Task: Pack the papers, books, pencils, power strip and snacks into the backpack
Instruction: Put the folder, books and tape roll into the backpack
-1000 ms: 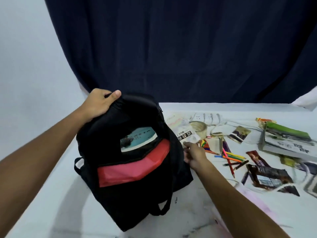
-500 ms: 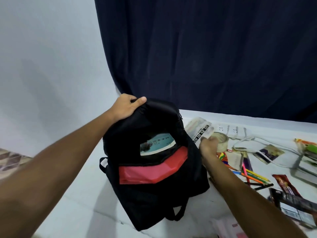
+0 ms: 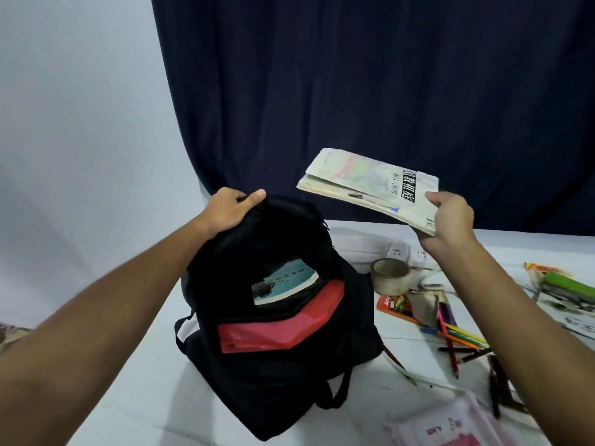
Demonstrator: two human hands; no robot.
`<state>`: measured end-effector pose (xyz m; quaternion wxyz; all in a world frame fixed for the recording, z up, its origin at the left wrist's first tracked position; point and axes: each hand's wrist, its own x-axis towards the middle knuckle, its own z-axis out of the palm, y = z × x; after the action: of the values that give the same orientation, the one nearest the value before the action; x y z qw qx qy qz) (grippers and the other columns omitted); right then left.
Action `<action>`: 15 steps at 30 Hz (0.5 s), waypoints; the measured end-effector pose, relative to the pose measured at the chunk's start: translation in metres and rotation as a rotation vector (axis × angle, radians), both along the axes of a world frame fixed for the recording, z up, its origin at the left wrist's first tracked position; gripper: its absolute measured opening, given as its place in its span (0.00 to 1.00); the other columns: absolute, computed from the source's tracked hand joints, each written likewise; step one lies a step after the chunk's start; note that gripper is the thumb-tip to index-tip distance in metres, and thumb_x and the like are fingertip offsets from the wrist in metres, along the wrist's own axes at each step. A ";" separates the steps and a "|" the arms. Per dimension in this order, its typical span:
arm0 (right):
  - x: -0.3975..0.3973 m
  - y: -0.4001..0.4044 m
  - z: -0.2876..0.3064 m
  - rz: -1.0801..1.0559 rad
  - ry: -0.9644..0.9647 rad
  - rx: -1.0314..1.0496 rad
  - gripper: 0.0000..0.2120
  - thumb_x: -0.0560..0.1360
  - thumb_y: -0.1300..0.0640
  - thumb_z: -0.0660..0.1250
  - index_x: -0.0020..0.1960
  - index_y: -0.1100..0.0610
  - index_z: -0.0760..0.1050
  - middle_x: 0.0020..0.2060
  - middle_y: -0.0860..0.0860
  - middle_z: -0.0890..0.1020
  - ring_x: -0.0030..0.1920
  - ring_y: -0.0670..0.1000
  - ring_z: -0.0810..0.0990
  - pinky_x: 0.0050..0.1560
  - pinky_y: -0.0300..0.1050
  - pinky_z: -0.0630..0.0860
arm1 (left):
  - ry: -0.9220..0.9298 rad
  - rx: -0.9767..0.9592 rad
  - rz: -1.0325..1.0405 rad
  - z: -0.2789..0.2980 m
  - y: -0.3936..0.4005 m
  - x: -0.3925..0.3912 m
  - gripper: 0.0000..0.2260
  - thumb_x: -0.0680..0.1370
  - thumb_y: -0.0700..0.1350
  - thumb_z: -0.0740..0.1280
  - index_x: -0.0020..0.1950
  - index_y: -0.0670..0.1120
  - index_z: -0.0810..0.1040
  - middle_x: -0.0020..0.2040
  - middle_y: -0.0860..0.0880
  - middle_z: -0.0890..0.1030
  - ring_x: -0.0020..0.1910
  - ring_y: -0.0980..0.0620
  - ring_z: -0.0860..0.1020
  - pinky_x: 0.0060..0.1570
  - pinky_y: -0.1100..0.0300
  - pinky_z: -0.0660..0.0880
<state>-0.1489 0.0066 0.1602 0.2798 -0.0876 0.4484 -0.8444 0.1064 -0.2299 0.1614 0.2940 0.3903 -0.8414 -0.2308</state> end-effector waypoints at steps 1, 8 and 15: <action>0.000 0.004 0.001 0.103 -0.007 0.030 0.07 0.75 0.65 0.61 0.50 0.63 0.75 0.37 0.55 0.85 0.34 0.54 0.85 0.32 0.45 0.81 | -0.001 -0.004 0.003 0.001 -0.001 -0.001 0.28 0.76 0.65 0.62 0.32 0.41 0.68 0.28 0.45 0.70 0.28 0.51 0.70 0.33 0.59 0.68; 0.031 0.014 -0.013 0.615 0.034 0.357 0.10 0.78 0.66 0.55 0.53 0.70 0.73 0.36 0.62 0.84 0.31 0.56 0.84 0.27 0.46 0.80 | 0.005 0.014 -0.014 0.006 -0.002 -0.004 0.28 0.73 0.68 0.62 0.33 0.42 0.68 0.29 0.45 0.68 0.29 0.51 0.69 0.34 0.59 0.68; 0.094 -0.025 -0.053 0.588 -0.222 0.225 0.21 0.76 0.75 0.46 0.64 0.67 0.68 0.58 0.66 0.78 0.62 0.67 0.75 0.56 0.70 0.69 | -0.024 -0.052 -0.054 0.010 0.007 -0.018 0.30 0.72 0.69 0.63 0.32 0.41 0.68 0.28 0.46 0.69 0.30 0.50 0.71 0.36 0.57 0.69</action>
<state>-0.0547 -0.0182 0.1072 0.5667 -0.0894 0.4613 -0.6768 0.0882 -0.2234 0.1716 0.2875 0.3624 -0.8608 -0.2121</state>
